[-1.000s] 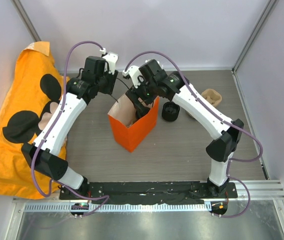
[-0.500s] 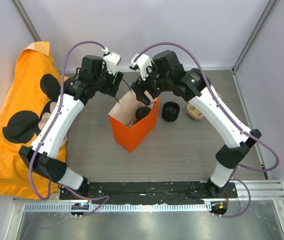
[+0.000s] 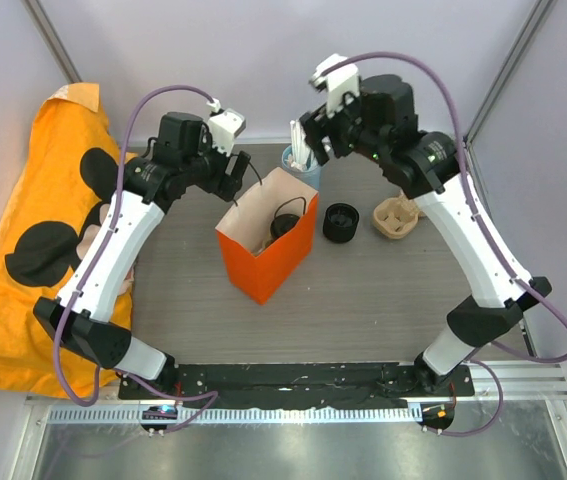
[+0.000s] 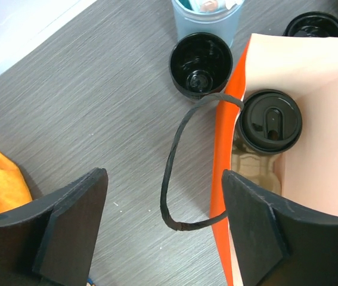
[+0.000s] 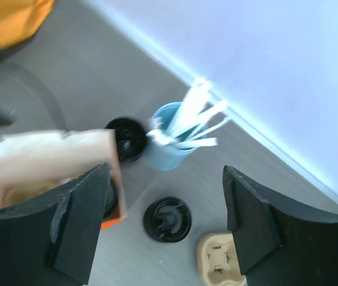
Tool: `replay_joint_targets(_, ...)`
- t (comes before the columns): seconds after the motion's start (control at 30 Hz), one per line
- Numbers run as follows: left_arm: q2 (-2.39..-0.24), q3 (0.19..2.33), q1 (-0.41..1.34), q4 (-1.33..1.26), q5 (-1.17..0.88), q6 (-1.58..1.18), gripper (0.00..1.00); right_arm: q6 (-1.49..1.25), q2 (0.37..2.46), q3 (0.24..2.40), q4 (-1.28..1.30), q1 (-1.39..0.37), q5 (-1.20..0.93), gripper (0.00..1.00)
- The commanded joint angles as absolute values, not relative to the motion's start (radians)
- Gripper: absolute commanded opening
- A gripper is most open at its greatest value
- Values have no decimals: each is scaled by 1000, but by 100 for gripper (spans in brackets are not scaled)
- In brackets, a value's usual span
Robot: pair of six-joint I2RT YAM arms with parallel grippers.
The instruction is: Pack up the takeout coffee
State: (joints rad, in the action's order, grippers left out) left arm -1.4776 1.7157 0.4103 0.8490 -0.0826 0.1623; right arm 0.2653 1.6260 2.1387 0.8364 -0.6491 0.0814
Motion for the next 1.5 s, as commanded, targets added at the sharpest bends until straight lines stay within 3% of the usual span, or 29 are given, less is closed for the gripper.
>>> replay_joint_targets(0.0,-1430,1758,410,856,-126,179,85,129,1624,2071,652,-482,92,77)
replay_joint_targets(0.07,-1425,1759,410,862,-130,186,91,77,1643,2034,615,-401,22,74)
replay_joint_targets(0.1,-1421,1759,410,862,-132,186,99,66,1667,2022,606,-384,14,74)
replay_joint_targets(0.23,-1407,1756,411,867,-138,192,100,2,1727,1954,537,-324,-93,70)
replay_joint_targets(0.43,-1394,1761,410,882,-152,210,100,-129,1807,1862,401,-256,-311,53)
replay_joint_targets(0.8,-1388,1764,405,894,-160,221,100,-219,1916,1786,213,-249,-403,53)
replay_joint_targets(1.23,-1397,1773,393,900,-184,216,100,-210,2009,1801,176,-244,-402,53)
replay_joint_targets(1.47,-1401,1769,385,897,-192,212,100,-210,2025,1795,160,-244,-416,44)
